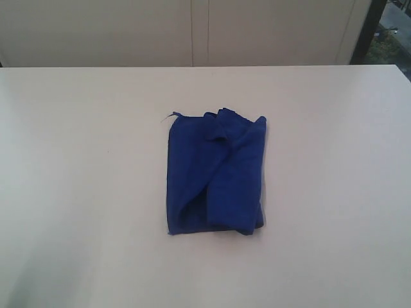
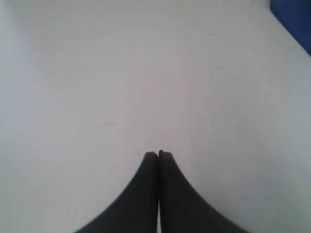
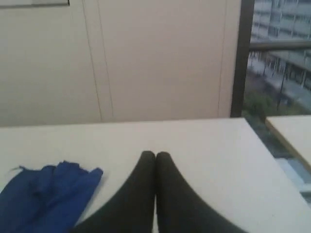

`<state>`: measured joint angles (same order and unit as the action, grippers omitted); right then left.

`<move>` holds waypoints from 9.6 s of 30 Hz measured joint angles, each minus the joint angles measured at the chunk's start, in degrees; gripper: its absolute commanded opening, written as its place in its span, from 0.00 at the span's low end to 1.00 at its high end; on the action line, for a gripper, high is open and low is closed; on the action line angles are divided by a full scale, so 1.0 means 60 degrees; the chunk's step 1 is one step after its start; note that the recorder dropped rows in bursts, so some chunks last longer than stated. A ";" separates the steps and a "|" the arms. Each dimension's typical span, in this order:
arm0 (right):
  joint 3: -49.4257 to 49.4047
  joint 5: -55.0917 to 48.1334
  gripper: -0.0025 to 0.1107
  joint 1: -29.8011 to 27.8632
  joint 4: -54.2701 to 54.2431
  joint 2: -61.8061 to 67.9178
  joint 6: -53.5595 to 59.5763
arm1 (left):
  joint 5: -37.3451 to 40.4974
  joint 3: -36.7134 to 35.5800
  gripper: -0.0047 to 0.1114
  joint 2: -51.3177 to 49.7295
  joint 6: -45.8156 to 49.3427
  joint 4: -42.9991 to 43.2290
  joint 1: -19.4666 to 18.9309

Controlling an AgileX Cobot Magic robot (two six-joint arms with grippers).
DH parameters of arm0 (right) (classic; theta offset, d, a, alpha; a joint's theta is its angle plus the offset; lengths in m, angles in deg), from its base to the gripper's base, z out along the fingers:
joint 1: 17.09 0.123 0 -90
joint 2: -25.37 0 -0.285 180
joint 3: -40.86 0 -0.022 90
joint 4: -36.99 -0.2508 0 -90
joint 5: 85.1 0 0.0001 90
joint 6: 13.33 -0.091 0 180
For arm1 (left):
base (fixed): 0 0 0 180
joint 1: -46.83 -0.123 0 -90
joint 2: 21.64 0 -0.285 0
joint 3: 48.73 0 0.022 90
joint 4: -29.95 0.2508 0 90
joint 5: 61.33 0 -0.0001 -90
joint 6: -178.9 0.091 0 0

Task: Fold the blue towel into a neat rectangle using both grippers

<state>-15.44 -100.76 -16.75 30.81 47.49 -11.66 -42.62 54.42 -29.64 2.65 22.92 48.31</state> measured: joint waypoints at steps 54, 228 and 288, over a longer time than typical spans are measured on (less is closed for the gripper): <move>1.1746 -0.2263 0.32 0.4814 -0.0465 1.8118 -0.0219 | 0.0000 0.0000 0.04 0.0000 0.0000 0.0000 0.0000; 1.2280 -0.5081 0.02 0.1594 -0.1374 1.7081 0.0241 | -0.0132 1.7165 0.04 -2.2504 0.6423 -0.6988 0.3278; 0.6605 -0.1188 0.02 0.1202 0.4730 1.3213 -0.1377 | -0.1473 0.9360 0.04 -1.5221 -0.1947 0.2858 0.1574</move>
<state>24.19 -107.89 -9.54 59.19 126.77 -19.92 -51.45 110.57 -120.97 -9.03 40.07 57.76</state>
